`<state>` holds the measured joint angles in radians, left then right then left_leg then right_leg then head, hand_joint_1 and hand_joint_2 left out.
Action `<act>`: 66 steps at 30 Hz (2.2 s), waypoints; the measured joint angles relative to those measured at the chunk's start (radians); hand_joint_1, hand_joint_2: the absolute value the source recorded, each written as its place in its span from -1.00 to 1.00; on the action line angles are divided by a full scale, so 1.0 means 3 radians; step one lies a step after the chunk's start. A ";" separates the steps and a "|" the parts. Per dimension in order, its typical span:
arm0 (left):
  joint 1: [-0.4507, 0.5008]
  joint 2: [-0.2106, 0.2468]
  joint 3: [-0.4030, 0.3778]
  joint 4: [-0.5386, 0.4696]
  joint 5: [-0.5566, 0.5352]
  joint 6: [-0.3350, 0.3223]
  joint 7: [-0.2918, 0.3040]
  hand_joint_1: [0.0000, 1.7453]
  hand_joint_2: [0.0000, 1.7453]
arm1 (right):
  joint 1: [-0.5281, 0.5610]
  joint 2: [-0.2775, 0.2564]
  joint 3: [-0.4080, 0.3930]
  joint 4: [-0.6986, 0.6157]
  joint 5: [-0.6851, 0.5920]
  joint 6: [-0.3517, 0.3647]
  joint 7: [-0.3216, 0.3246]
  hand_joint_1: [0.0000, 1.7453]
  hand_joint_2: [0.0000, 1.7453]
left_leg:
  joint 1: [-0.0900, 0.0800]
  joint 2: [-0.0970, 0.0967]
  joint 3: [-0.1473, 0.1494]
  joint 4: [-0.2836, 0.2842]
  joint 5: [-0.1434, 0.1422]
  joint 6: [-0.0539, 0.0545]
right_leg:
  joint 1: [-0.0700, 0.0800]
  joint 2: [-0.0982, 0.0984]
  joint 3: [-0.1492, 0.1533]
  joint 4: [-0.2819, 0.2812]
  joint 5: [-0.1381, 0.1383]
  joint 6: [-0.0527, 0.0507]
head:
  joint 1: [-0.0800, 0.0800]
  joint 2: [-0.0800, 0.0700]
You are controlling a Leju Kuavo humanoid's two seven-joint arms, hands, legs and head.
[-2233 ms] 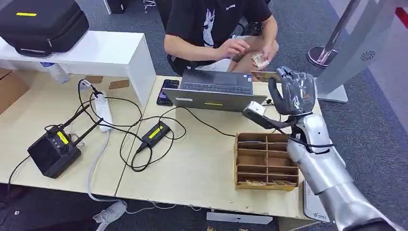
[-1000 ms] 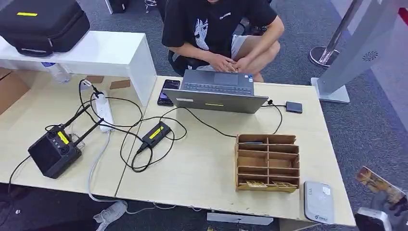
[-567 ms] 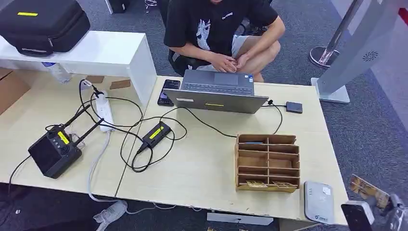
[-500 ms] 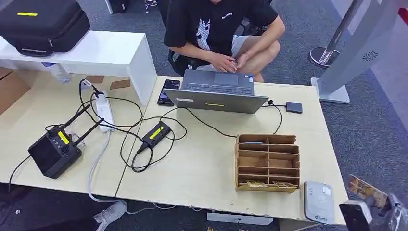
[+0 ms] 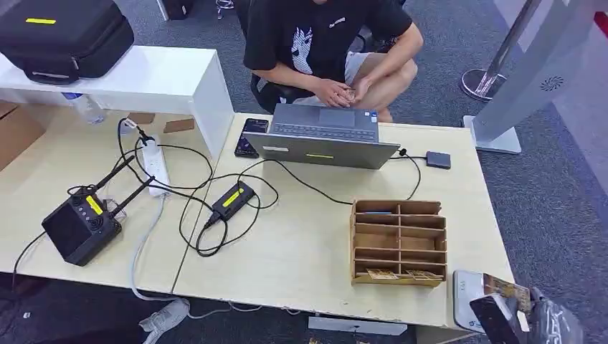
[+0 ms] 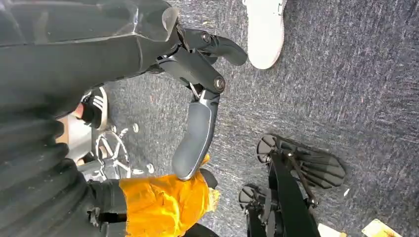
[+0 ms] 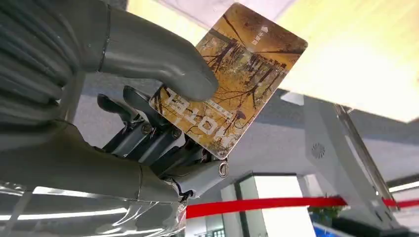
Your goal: Pass the card to the sensor for recognition and then transmit it.
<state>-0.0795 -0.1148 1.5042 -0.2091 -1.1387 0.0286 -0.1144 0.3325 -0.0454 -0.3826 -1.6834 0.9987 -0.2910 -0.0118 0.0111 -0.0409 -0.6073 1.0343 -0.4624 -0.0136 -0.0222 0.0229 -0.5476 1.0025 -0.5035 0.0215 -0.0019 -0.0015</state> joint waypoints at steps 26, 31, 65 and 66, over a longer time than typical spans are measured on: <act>-0.0001 0.0027 0.0000 0.0000 0.0000 -0.0011 0.0000 -1.00 1.00 | 0.0021 -0.0404 0.0418 0.0177 -0.0168 -0.0343 -0.0199 1.00 1.00 | 0.0000 0.0000 0.0002 0.0000 0.0000 0.0000 | 0.0000 0.0001 0.0002 0.0000 0.0000 0.0000 | 0.0000 0.0000; -0.0001 0.0025 0.0000 0.0000 0.0006 0.0000 0.0022 -1.00 1.00 | 0.0010 -0.0381 0.0539 -0.0115 -0.0673 -0.0663 -0.0551 1.00 1.00 | 0.0000 0.0001 0.0002 0.0000 0.0000 0.0000 | 0.0000 0.0002 0.0002 0.0001 0.0000 0.0000 | 0.0000 0.0000; -0.0037 0.0053 -0.0005 0.0000 -0.0118 -0.0065 0.0022 -1.00 1.00 | -0.0639 -0.0703 0.1793 -0.0636 -0.0936 -0.0829 -0.0565 1.00 1.00 | 0.0000 0.0005 0.0005 0.0000 0.0001 -0.0001 | 0.0000 0.0004 0.0005 0.0002 0.0001 0.0000 | 0.0001 0.0000; -0.0037 0.0055 -0.0005 0.0000 -0.0118 -0.0065 0.0022 -1.00 1.00 | -0.0639 -0.0713 0.1806 -0.0636 -0.0940 -0.0820 -0.0565 1.00 1.00 | 0.0000 0.0005 0.0005 0.0000 0.0001 -0.0001 | 0.0000 0.0004 0.0004 0.0002 0.0001 0.0000 | 0.0000 0.0000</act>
<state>-0.0906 -0.0984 1.5026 -0.2090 -1.1742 0.0092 -0.1080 0.1407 -0.2594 0.1591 -1.8742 0.7168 -0.5371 -0.1812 0.0111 -0.0392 -0.6058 1.0343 -0.4620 -0.0140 -0.0221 0.0242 -0.5463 1.0031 -0.5031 0.0215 -0.0019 -0.0015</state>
